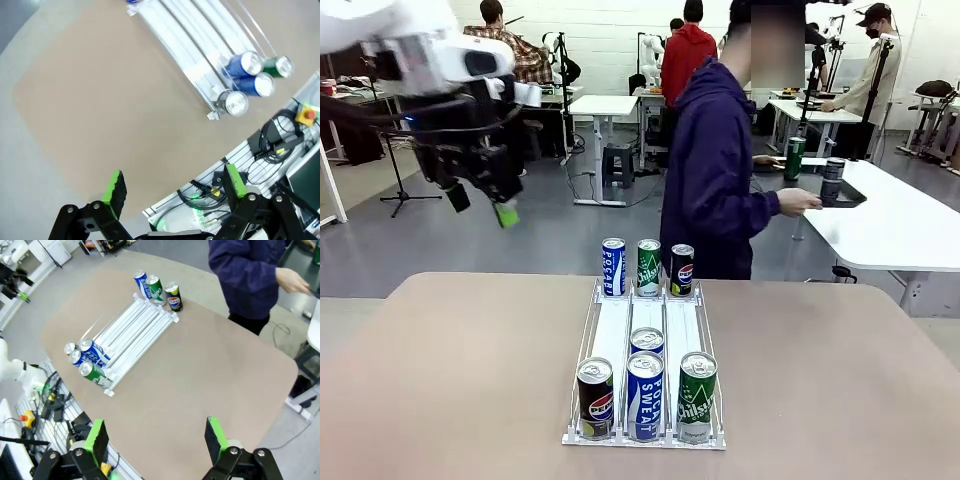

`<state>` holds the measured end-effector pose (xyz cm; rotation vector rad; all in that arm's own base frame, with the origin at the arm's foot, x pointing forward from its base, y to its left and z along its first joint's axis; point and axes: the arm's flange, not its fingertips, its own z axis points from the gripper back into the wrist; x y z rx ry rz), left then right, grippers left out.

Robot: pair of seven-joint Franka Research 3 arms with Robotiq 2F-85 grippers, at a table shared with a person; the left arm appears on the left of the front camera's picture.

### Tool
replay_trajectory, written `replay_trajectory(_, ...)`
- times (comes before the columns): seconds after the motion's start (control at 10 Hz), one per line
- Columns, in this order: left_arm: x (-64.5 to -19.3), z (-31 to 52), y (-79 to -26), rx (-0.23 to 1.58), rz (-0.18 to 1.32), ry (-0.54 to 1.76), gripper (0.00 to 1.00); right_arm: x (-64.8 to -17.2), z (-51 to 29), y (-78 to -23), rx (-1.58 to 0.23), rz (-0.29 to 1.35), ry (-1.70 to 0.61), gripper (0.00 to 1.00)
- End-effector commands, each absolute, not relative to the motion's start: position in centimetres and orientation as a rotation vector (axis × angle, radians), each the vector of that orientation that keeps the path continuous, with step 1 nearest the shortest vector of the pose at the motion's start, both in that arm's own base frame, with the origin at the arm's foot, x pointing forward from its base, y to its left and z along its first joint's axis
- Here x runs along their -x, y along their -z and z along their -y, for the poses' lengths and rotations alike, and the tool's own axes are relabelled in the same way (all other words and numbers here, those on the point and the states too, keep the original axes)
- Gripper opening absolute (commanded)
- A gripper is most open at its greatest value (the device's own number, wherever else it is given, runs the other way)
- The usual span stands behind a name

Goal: Retrieve and hand over the desired beverage to the person.
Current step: Place the picked can on the Handle tray extended by the person.

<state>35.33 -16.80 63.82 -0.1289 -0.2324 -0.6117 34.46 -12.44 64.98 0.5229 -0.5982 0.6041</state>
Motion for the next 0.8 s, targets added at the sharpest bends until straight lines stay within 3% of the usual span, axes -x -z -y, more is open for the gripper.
replay_trajectory(0.0, -34.4, 11.5, -62.7, 0.241, 0.242, 0.767, 1.00, -34.6, 12.4, -64.9, -0.540, 0.610, -0.615, 1.00)
replay_trajectory(0.5, -31.4, 1.8, -61.3, 0.392, 0.492, 0.763, 1.00, -34.6, 12.4, -64.9, -0.540, 0.610, -0.615, 1.00)
replay_trajectory(0.7, -31.3, 0.0, -61.3, 0.391, 0.500, 0.722, 1.00, -34.6, 12.4, -64.9, -0.540, 0.610, -0.615, 1.00)
